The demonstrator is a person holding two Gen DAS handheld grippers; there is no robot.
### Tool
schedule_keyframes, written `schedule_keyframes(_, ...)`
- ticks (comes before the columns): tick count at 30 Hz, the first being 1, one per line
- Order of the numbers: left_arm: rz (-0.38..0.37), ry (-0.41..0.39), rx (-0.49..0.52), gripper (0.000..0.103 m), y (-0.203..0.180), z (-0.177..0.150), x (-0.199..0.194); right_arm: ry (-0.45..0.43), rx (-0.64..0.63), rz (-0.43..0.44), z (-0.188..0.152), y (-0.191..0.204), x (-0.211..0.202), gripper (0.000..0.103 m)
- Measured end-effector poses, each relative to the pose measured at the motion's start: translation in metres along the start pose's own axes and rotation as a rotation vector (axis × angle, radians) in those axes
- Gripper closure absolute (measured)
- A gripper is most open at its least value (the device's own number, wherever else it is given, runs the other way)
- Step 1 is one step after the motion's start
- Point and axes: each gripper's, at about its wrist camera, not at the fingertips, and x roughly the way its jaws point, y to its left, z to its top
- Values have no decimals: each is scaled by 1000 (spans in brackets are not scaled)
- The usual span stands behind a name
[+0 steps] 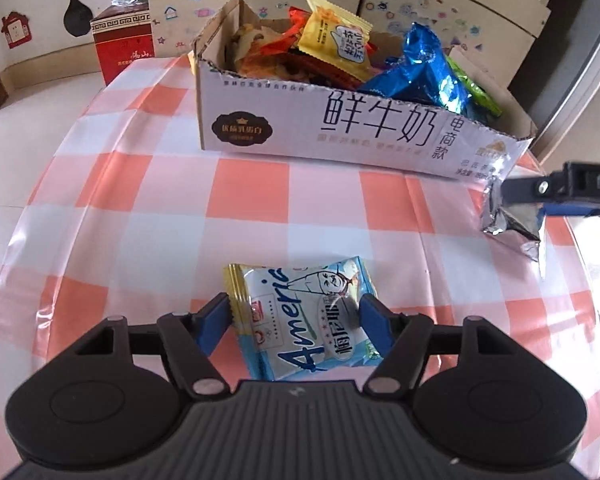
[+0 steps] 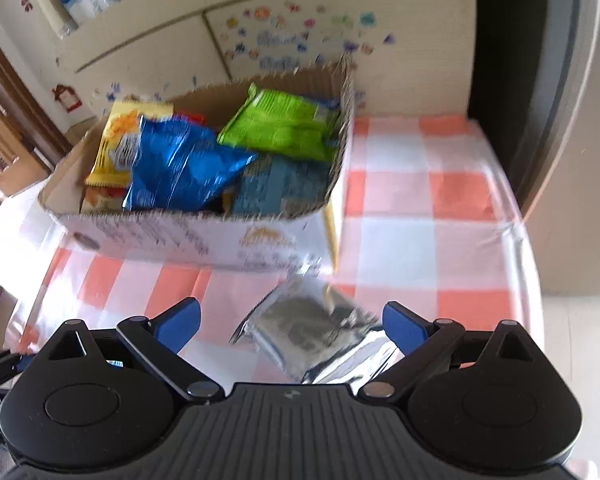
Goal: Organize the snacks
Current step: 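Grasp the white Americ bag with the left tool while the right tool grasps the silver foil bag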
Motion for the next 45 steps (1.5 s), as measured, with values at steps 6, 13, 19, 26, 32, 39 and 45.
schedule_keyframes(6, -19, -27, 10, 32, 2, 5, -7, 61, -61, 75, -3, 13, -8, 1)
schedule_keyframes(13, -15, -15, 100, 29, -10, 1, -2, 66, -149, -76, -6, 22, 2, 1)
schedule_keyframes(19, 15, -5, 161, 21, -18, -1, 5, 83, -173, -89, -8, 30, 11, 1)
schedule_keyframes(26, 43, 4, 193, 16, -23, -4, 13, 90, -202, -138, -11, 38, 22, 1)
schedule_keyframes(32, 39, -6, 190, 17, -24, -3, 15, 108, -242, -170, -18, 51, 32, 7)
schedule_keyframes(39, 10, -14, 210, 33, -26, -3, 12, 113, -267, -148, -20, 60, 33, 31)
schedule_keyframes(45, -9, -14, 207, 40, -26, -2, 8, 91, -284, -110, -15, 71, 25, 33)
